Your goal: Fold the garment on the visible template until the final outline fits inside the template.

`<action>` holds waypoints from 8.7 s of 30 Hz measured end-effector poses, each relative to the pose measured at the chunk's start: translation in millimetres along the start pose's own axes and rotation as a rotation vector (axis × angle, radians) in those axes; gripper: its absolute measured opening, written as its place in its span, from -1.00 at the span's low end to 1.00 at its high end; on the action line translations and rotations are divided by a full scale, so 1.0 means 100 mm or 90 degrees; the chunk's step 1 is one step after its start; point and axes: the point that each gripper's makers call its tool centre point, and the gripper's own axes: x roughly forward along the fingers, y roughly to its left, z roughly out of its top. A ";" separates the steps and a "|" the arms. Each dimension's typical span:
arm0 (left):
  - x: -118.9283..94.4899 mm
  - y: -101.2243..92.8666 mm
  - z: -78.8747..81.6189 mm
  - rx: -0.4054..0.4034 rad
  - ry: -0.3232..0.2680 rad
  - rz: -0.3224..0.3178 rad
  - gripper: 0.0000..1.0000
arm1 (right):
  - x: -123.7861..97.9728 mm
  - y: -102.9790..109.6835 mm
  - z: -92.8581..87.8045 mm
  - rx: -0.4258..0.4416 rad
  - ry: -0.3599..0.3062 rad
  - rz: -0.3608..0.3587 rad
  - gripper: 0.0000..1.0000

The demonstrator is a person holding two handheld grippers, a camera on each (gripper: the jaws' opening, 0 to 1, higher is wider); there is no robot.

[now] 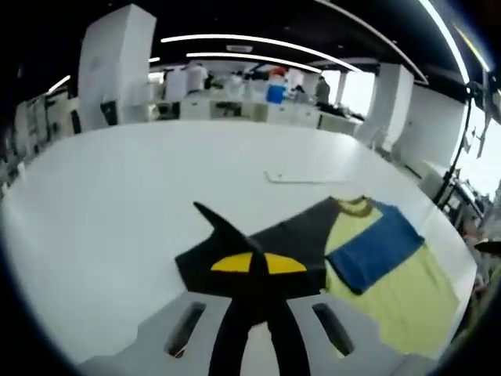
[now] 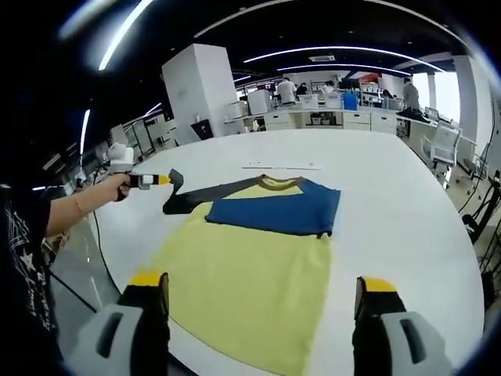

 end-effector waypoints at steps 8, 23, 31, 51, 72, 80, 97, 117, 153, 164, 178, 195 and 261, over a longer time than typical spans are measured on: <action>0.11 -0.34 0.07 -0.015 -0.005 -0.041 -0.98 | 0.02 -0.01 0.00 -0.003 0.006 0.005 0.99; 0.26 -0.93 0.30 -0.001 -0.031 -0.106 -0.98 | 0.02 -0.02 -0.08 -0.008 0.018 0.006 0.99; 0.33 -1.28 0.33 -0.017 -0.041 -0.148 -0.98 | -0.01 -0.04 -0.12 -0.001 0.022 0.002 0.99; 0.54 -1.95 0.27 0.056 -0.024 -0.209 -1.00 | -0.02 -0.08 -0.22 0.011 0.041 -0.005 0.99; 0.55 -2.49 0.38 0.060 -0.031 -0.271 -1.00 | -0.03 -0.10 -0.27 0.023 0.038 -0.010 0.99; 0.55 -2.76 0.43 0.063 -0.037 -0.302 -1.00 | -0.03 -0.10 -0.29 0.025 0.041 -0.010 0.99; 0.54 -3.27 0.33 0.073 -0.025 -0.368 -1.00 | -0.04 -0.15 -0.31 0.028 0.046 -0.014 0.99; 0.67 -3.60 -0.08 0.094 0.008 -0.393 -1.00 | -0.06 -0.16 -0.38 0.038 0.051 -0.017 0.99; 0.68 -3.87 -0.69 0.158 0.067 -0.442 -0.98 | -0.02 -0.19 -0.37 0.039 0.044 -0.011 0.99; 0.65 -3.41 -0.48 0.185 0.021 -0.401 -0.40 | 0.09 -0.14 -0.35 0.030 0.050 0.006 0.99; 0.41 -2.72 -0.27 0.201 -0.013 -0.357 0.36 | 0.18 -0.14 -0.33 -0.012 0.074 0.020 0.99; 0.00 -1.86 -0.33 0.204 -0.015 -0.296 0.81 | 0.22 -0.09 -0.40 0.006 0.085 0.046 0.99; -1.41 -1.09 -1.82 0.136 0.206 -0.211 -0.10 | 0.03 -0.21 -1.23 0.025 0.153 -0.053 0.11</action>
